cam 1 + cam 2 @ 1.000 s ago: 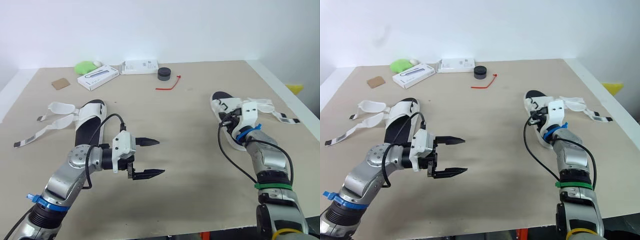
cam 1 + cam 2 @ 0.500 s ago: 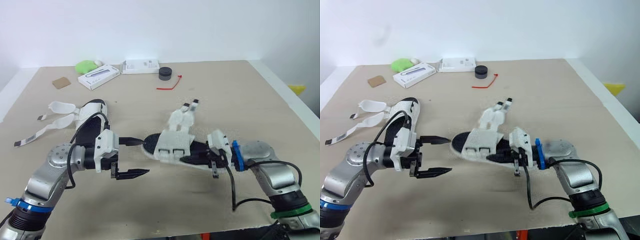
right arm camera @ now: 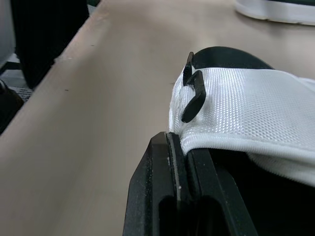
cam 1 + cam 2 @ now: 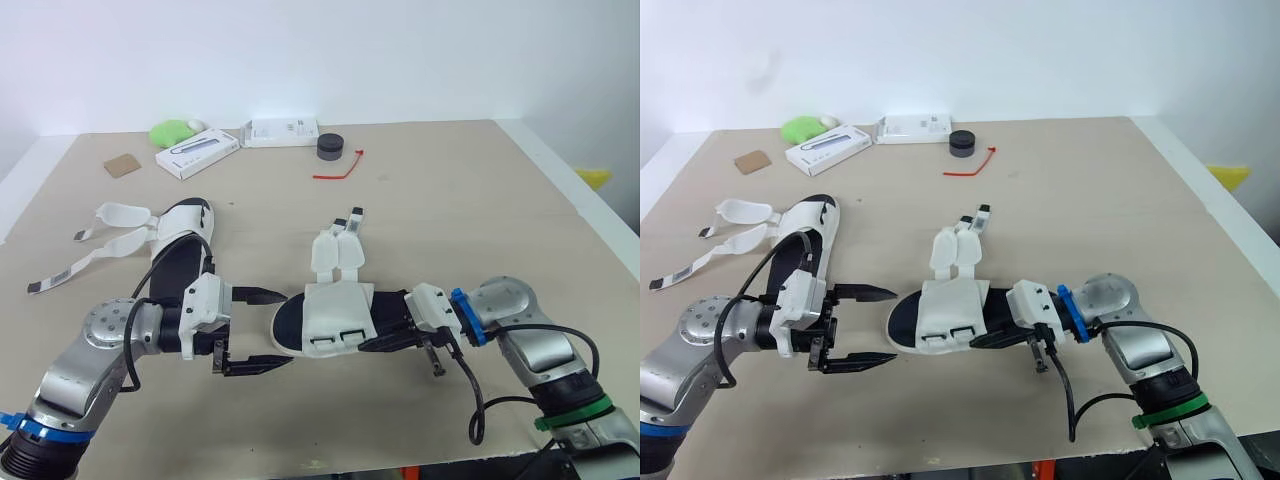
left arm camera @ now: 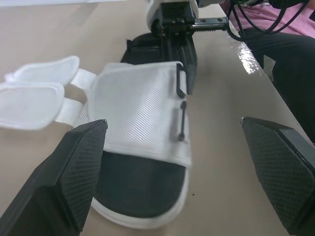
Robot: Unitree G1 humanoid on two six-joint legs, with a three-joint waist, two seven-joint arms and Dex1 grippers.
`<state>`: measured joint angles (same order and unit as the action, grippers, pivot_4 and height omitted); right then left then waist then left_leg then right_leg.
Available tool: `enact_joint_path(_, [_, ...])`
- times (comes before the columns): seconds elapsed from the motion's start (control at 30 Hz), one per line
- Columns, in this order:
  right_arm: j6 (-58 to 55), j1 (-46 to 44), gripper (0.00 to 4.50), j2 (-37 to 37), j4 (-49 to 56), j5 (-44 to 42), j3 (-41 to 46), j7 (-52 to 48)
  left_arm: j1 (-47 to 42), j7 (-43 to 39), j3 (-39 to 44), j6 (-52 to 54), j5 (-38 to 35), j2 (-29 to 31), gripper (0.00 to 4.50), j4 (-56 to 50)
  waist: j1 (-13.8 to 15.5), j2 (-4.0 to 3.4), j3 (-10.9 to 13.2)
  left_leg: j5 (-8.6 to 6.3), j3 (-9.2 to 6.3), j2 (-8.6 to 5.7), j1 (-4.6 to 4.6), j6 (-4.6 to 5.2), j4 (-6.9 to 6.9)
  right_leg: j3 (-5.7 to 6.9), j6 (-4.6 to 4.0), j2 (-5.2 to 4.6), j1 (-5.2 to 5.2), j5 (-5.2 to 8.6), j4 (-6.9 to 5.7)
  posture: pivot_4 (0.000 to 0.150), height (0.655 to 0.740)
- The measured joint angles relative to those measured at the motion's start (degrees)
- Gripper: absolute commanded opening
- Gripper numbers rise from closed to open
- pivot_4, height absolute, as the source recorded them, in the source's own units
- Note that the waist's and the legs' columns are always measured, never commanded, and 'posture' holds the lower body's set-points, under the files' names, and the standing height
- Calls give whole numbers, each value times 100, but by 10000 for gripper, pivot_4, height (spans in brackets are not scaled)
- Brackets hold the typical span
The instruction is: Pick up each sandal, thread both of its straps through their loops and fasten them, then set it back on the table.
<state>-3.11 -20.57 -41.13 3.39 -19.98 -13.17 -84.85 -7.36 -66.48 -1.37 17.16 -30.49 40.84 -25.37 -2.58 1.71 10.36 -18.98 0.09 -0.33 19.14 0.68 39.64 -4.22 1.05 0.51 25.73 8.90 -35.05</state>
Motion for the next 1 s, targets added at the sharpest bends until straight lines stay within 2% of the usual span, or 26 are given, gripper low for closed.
enact_joint_path(0.6, [102,2,209,86,-43,-59,0,-122,64,17,4,14,3,51,45000,-11,0,0,0,0,0,1,-3,0,1,1,-1,1,2,-1,-3,1500,7400])
enact_joint_path(0.73, [67,-88,13610,86,-63,-87,1,-131,50,11,-14,14,4,50,45000,-11,0,0,0,0,0,0,-3,-1,1,1,-3,1,2,-2,-4,1500,7400])
enact_joint_path(0.8, [63,-100,23527,84,-63,-124,1,-144,42,10,-37,14,6,50,45000,-11,0,0,0,0,-1,1,-3,0,1,1,-3,2,3,-2,-4,1500,7400])
enact_joint_path(0.83, [37,-100,30360,73,-62,-160,1,-149,39,10,-43,14,8,49,45000,-11,0,0,0,0,-1,1,-3,-1,1,1,-3,1,2,-2,-4,1500,7400])
enact_joint_path(0.9, [-12,-99,37499,52,-61,-211,5,-156,38,10,-45,14,9,49,45000,-11,0,0,0,0,-1,0,-3,-1,2,1,-3,1,2,-2,-4,1500,7400])
enact_joint_path(0.93, [-76,-97,43016,-4,-50,-246,9,-167,32,8,-53,14,10,49,45000,-9,1,0,0,0,0,0,-3,-1,3,1,-3,0,2,-3,-5,1500,7400])
enact_joint_path(1.0, [-177,-73,44105,-135,8,-385,97,-199,22,-6,-60,14,10,49,45000,-6,3,0,0,0,0,-1,-2,-1,7,1,-2,0,2,-3,-6,1500,7400])
